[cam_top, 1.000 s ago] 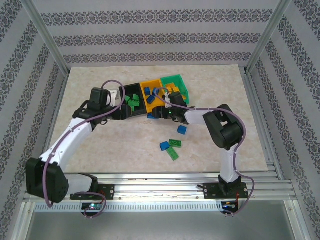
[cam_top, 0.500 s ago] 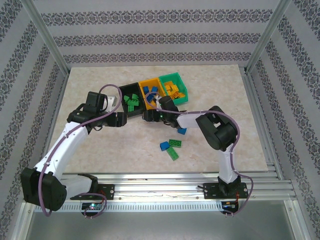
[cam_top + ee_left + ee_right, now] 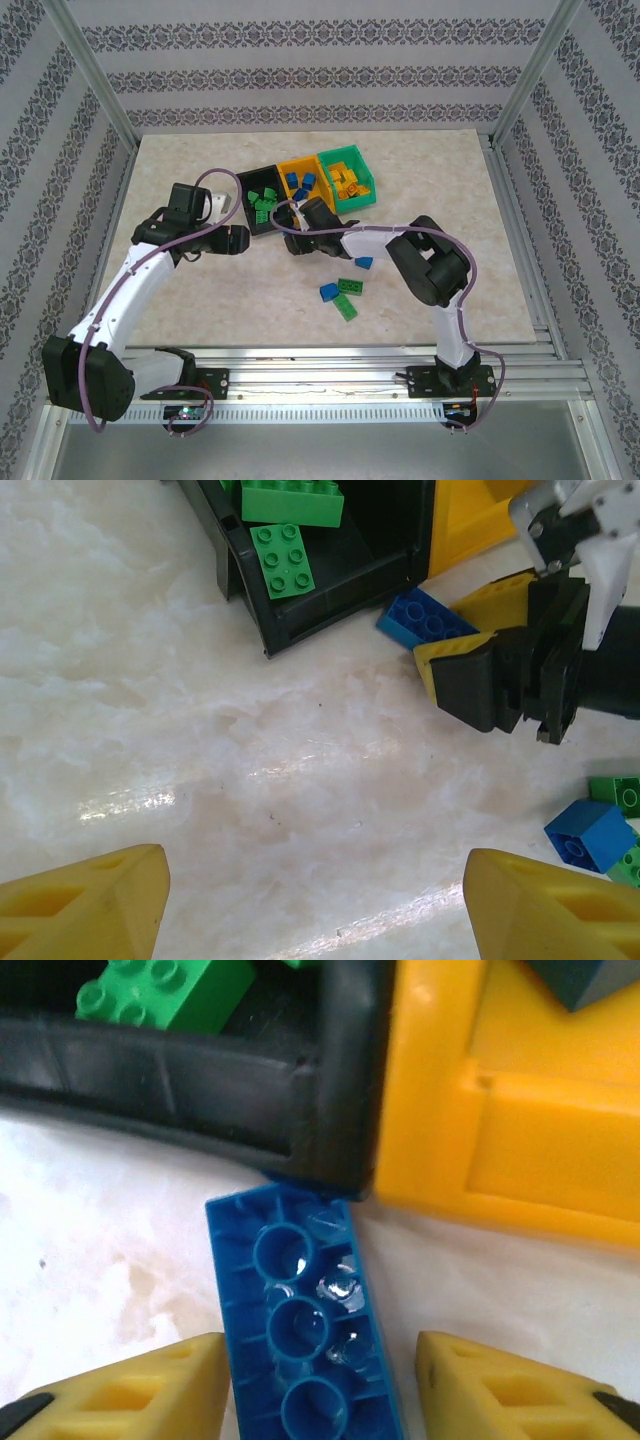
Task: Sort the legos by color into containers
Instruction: Pick up the lego from the center of the table, then place the lego in the container.
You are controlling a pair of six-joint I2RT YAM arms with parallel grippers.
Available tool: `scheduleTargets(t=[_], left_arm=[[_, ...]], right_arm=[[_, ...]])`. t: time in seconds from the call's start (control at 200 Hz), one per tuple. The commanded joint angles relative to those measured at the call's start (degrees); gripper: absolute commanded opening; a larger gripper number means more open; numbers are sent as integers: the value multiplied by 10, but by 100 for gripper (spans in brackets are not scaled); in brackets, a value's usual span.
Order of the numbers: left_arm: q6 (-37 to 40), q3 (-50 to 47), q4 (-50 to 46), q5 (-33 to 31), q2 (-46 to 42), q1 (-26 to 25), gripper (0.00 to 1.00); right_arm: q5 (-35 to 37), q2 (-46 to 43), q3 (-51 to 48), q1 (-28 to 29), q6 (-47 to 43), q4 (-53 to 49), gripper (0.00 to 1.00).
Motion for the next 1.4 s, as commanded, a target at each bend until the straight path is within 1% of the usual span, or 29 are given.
scheduleTargets(t=[0.0, 0.04, 0.11, 0.18, 0.315, 0.46, 0.595, 0.69, 0.769, 0.834, 0.914, 0.954, 1.004, 1.054, 1.104, 1.249, 1.394], left_arm=[[10, -4, -17, 21, 8, 12, 77], [10, -4, -18, 23, 8, 13, 77], [10, -5, -17, 25, 8, 15, 77], [10, -5, -16, 30, 8, 18, 77], [6, -5, -13, 42, 10, 22, 77], [7, -2, -15, 45, 14, 28, 77], [5, -2, -13, 57, 11, 39, 78], [3, -5, -11, 67, 10, 42, 78], [2, -7, -11, 75, 10, 43, 78], [0, -10, -8, 81, 11, 44, 78], [1, -11, -9, 88, 11, 44, 78], [1, -11, -11, 88, 12, 44, 78], [1, -11, -11, 85, 11, 45, 78], [1, -13, -11, 82, 8, 45, 78], [2, -13, -12, 82, 5, 45, 78], [2, -19, -13, 77, -1, 46, 78], [2, -18, -11, 74, -1, 46, 78]], right_arm=[[34, 9, 9, 18, -48, -76, 40], [39, 7, 9, 19, -53, -78, 34], [40, 3, 5, 19, -57, -78, 25], [35, -9, -5, 20, -64, -72, 20], [-9, -54, -41, 20, -75, -40, 18], [-45, -113, -77, 11, -66, -12, 17], [-59, -158, -78, -4, -56, -7, 17], [-65, -171, -63, -26, -37, 1, 17], [-76, -159, -37, -53, -5, 4, 20], [-95, -137, -4, -75, 26, -1, 20], [-99, -111, 26, -92, 56, 13, 21], [-100, -93, 44, -96, 60, 17, 25], [-101, -62, 72, -103, 60, 18, 34], [-129, -28, 113, -113, 67, -3, 42], [-148, -10, 139, -120, 77, -12, 45], [-149, -37, 93, -121, 80, 19, 47], [-142, -90, 11, -122, 73, 35, 48]])
